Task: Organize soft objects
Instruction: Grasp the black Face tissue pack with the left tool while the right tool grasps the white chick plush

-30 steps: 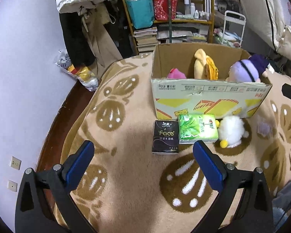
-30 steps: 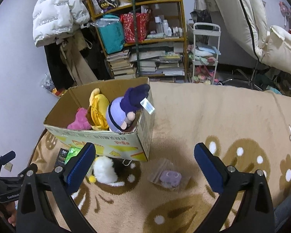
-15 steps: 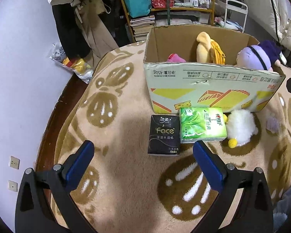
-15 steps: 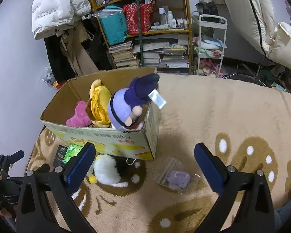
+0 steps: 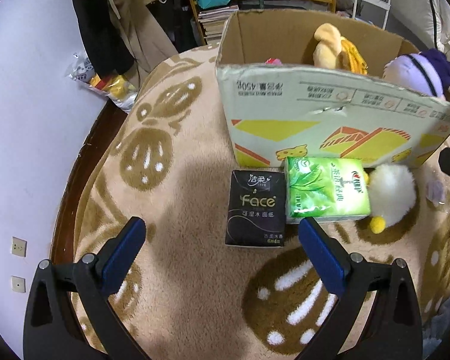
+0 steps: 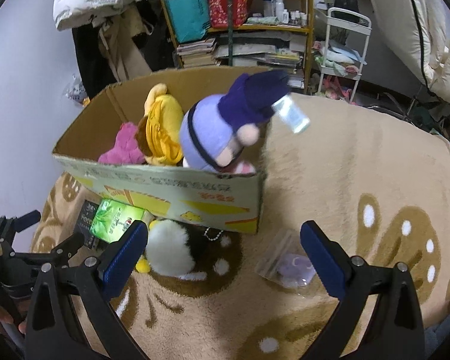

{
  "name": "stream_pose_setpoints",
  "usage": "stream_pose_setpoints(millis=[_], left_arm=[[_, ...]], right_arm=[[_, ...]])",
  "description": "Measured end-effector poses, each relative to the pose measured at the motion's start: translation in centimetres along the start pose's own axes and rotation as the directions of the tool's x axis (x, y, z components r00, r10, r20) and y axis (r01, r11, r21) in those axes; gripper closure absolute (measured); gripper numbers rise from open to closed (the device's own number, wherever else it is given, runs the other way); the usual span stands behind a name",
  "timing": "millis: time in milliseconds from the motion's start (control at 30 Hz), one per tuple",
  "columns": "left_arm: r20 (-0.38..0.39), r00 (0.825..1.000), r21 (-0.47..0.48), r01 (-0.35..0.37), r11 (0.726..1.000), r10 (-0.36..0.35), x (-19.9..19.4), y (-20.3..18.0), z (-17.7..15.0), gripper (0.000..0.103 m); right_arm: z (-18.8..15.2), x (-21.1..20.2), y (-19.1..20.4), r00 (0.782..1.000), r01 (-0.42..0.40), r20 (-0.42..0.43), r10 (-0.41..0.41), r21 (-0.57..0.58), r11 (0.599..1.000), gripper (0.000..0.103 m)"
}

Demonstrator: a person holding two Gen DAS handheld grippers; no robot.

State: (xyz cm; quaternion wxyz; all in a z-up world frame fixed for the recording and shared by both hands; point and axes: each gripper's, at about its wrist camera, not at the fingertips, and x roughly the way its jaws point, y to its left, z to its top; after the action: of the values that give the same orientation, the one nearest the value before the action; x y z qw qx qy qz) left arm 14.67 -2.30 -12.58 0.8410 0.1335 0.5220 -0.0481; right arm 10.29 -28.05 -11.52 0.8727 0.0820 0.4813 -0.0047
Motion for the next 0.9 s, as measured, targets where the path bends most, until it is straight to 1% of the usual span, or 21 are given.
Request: stream_pose_setpoints(millis=[133,300,400,500,767,800,833,867,900], left_arm=[[-0.02,1.0,0.007,-0.001,1.0,0.001,0.9,0.0,-0.2,0.003],[-0.03,1.0,0.016,0.001,1.0,0.0,1.8,-0.1,-0.2,0.003],[-0.026,0.999,0.03,-0.027,0.999,0.028,2.1,-0.3,-0.3,0.003],[-0.035,0.999,0.045,-0.032,0.998,0.033,2.5,-0.5,-0.4,0.003],[-0.053,0.998,0.031,-0.022,0.999,0.024,3.4,-0.3,-0.4,0.003],[-0.053,0.998,0.033,-0.025,0.999,0.026,3.5,-0.3,-0.4,0.003],[-0.052,0.998,0.036,-0.027,0.999,0.029,3.5,-0.4,-0.4,0.003],[-0.049,0.998,0.039,-0.031,0.999,0.033,3.6,-0.4,-0.4,0.003],[-0.044,0.998,0.04,-0.033,0.999,0.035,3.6,-0.4,-0.4,0.003]], right_arm=[[-0.4,1.3,0.7,0.999,-0.002,-0.044,0.001,-0.022,1.0,0.0],[-1.1,2.9,2.0,0.995,-0.04,-0.093,0.036,-0.042,0.998,0.0],[-1.5,3.5,2.7,0.994,-0.039,-0.108,0.033,-0.062,0.997,0.0],[-1.9,4.1,3.3,0.993,-0.021,-0.113,0.011,-0.094,0.995,0.0],[-1.9,5.4,3.6,0.992,-0.012,-0.128,-0.001,-0.103,0.995,0.0],[-1.9,5.5,3.6,0.991,-0.016,-0.13,0.002,-0.103,0.995,0.001],[-1.8,5.6,3.4,0.991,-0.018,-0.137,0.004,-0.103,0.994,0.006],[-1.9,5.8,3.3,0.989,-0.023,-0.148,0.007,-0.103,0.994,0.009],[-1.9,6.0,3.4,0.986,-0.028,-0.165,0.01,-0.103,0.994,0.009]])
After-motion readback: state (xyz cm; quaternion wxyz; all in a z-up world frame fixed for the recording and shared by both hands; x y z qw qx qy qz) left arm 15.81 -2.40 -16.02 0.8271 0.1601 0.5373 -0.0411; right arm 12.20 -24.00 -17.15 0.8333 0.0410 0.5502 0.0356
